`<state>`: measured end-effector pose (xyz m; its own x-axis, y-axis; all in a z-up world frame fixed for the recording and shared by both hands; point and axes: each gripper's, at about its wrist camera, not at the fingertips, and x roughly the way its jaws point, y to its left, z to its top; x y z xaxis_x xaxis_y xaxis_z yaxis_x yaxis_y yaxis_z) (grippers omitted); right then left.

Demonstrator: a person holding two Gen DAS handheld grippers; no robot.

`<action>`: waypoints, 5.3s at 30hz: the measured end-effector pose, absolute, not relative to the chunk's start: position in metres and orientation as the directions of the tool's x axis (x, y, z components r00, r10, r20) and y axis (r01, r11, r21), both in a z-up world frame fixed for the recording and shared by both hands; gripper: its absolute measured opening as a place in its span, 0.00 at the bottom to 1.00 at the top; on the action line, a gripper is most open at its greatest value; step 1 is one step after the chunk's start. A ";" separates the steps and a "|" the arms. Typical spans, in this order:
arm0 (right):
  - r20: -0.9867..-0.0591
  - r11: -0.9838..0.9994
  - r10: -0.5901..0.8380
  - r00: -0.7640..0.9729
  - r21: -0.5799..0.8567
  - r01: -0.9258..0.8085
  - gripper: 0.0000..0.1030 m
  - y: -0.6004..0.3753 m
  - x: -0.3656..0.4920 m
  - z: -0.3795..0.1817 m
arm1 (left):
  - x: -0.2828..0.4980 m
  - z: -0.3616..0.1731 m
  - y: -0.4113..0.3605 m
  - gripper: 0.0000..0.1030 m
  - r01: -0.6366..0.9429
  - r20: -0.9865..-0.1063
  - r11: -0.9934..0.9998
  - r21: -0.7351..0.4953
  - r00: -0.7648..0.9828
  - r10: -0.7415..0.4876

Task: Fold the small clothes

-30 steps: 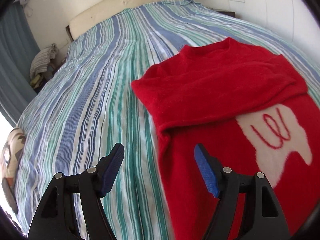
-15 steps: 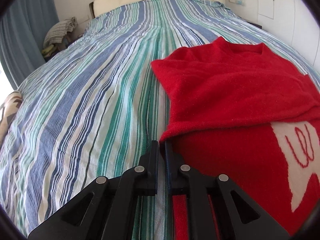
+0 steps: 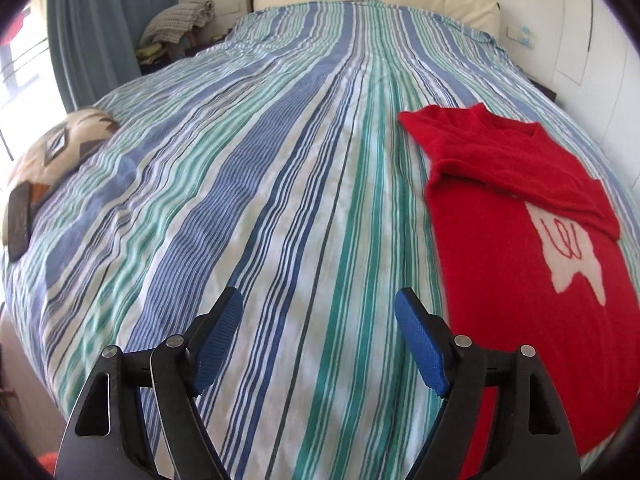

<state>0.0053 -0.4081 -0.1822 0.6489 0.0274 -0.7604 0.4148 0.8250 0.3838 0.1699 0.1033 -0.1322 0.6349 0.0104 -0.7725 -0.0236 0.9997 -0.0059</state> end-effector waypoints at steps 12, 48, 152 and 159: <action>-0.775 0.878 -0.040 0.630 0.274 0.393 0.89 -0.395 0.005 -0.185 | 0.098 -0.138 0.072 0.85 0.069 -0.782 0.992 -0.102 0.611 -0.123; -0.712 0.925 -0.066 0.699 0.219 0.311 0.88 -0.371 0.000 -0.134 | 0.083 -0.126 0.077 0.85 0.065 -0.721 0.993 -0.100 0.683 -0.118; -0.722 0.909 0.047 0.690 0.317 0.270 0.65 -0.359 -0.012 -0.148 | 0.131 -0.109 0.018 0.93 0.162 -0.759 0.960 0.228 0.647 0.071; -0.728 0.909 0.045 0.685 0.314 0.274 0.65 -0.362 -0.013 -0.149 | 0.120 -0.109 0.018 0.93 0.135 -0.757 0.965 0.227 0.648 0.088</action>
